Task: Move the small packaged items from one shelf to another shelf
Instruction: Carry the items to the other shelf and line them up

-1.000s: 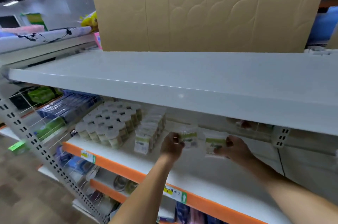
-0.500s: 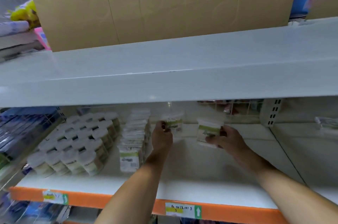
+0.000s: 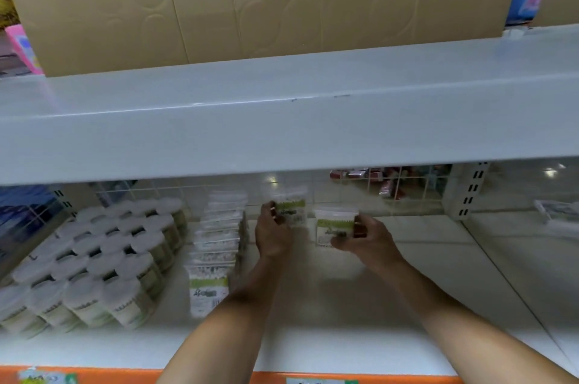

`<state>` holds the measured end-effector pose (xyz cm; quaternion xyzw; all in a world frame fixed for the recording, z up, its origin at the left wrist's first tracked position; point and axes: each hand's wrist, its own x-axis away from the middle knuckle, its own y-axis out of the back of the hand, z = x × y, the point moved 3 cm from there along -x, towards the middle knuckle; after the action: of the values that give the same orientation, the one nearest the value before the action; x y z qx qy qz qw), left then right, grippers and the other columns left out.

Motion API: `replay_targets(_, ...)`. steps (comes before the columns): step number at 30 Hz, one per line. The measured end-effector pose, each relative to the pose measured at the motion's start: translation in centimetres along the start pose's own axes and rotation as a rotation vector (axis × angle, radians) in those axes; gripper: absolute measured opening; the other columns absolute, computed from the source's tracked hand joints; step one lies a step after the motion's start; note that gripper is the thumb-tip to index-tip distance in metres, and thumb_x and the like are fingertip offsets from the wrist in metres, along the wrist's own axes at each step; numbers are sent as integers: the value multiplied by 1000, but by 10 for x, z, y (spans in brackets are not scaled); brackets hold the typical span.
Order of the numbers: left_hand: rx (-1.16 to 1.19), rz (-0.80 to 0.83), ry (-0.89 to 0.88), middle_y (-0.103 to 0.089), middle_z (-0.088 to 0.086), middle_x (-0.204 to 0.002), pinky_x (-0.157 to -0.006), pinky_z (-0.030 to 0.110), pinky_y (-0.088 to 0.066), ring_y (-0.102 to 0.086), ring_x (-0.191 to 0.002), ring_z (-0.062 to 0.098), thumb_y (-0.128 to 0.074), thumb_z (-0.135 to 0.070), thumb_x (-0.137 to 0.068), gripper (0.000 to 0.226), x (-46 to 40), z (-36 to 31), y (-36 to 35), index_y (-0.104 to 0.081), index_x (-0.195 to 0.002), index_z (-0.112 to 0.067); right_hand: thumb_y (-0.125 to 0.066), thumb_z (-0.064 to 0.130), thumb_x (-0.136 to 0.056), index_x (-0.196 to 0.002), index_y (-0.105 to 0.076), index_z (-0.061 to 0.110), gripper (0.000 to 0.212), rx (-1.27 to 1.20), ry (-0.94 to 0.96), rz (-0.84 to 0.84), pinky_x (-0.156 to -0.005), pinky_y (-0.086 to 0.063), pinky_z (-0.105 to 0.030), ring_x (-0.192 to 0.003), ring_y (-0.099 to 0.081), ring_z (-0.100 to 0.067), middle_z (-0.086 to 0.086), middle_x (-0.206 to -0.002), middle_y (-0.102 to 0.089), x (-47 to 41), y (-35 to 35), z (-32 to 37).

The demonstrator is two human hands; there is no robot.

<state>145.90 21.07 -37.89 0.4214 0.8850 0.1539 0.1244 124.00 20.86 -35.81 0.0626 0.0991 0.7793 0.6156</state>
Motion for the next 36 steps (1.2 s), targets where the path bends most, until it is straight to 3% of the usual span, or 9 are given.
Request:
replay_targets(5, 188, 30, -5, -62, -2, -123, -94, 31, -55, -63, -108, 14, -74, -22, -82, 60, 3, 7, -1, -45, -134, -25, -87, 2, -68, -106, -62, 18, 49, -29, -10, -133, -74, -60, -28, -87, -72, -14, 2, -95, -74, -9, -22, 0)
replay_targets(8, 215, -18, -23, -49, -2, -134, -87, 11, -45, -52, -121, 14, -64, -32, -92, 56, 12, 10, 1, -36, -139, -22, -89, 6, -66, -110, -60, 18, 54, -2, -2, -165, -81, -60, -35, -91, -71, -16, 1, -100, -73, -16, -33, 2)
replay_targets(13, 186, -50, -4, -46, -1, -129, -90, 12, -46, -51, -115, 12, -53, -53, -95, 53, 25, 7, 4, -38, -132, -19, -85, 6, -71, -112, -63, 19, 48, 34, 14, -190, -76, -58, -23, -87, -70, -6, 5, -98, -72, -24, -56, 7)
replay_targets(15, 135, -39, -41, -46, -2, -123, -87, 12, -49, -52, -112, 12, -54, -50, -96, 42, 33, 7, 6, -41, -124, -21, -82, 5, -73, -106, -62, 26, 44, 24, 26, -193, -62, -51, -7, -76, -66, 8, 11, -94, -70, -26, -67, 9)
replay_targets(17, 67, -45, -106, -45, 0, -123, -97, 30, -50, -51, -115, 16, -55, -42, -97, 37, 40, 9, 9, -43, -123, -18, -83, 7, -73, -98, -61, 32, 42, 35, 45, -202, -59, -46, -3, -73, -65, 10, 13, -91, -69, -28, -76, 12)
replay_targets(23, -98, -70, -186, -50, 4, -125, -100, 35, -47, -51, -118, 19, -56, -5, -82, 45, 52, 10, 32, -49, -126, -10, -85, 11, -73, -108, -63, 13, 42, 141, 78, -228, -83, -52, -30, -96, -64, -22, -8, -109, -65, -34, -95, 19)
replay_targets(27, -141, -19, -133, -55, 2, -120, -97, 35, -49, -56, -113, 18, -56, -9, -83, 42, 61, 11, 41, -50, -124, -15, -86, 11, -71, -109, -62, 6, 45, 170, 64, -255, -92, -54, -43, -101, -63, -30, -15, -111, -62, -34, -100, 16)
replay_targets(32, -246, 33, -140, -55, 1, -116, -98, 34, -45, -53, -112, 17, -53, -9, -79, 40, 73, 9, 50, -53, -118, -19, -85, 8, -72, -115, -60, 2, 51, 183, 18, -267, -98, -50, -39, -108, -58, -34, -18, -121, -49, -35, -101, 18)
replay_targets(36, -380, 60, -164, -53, -3, -119, -95, 22, -37, -50, -114, 14, -54, -9, -78, 37, 85, -2, 56, -58, -112, -21, -87, 23, -73, -128, -50, 5, 69, 225, -106, -209, -102, -48, -44, -117, -53, -33, -19, -138, -38, -31, -94, 20)
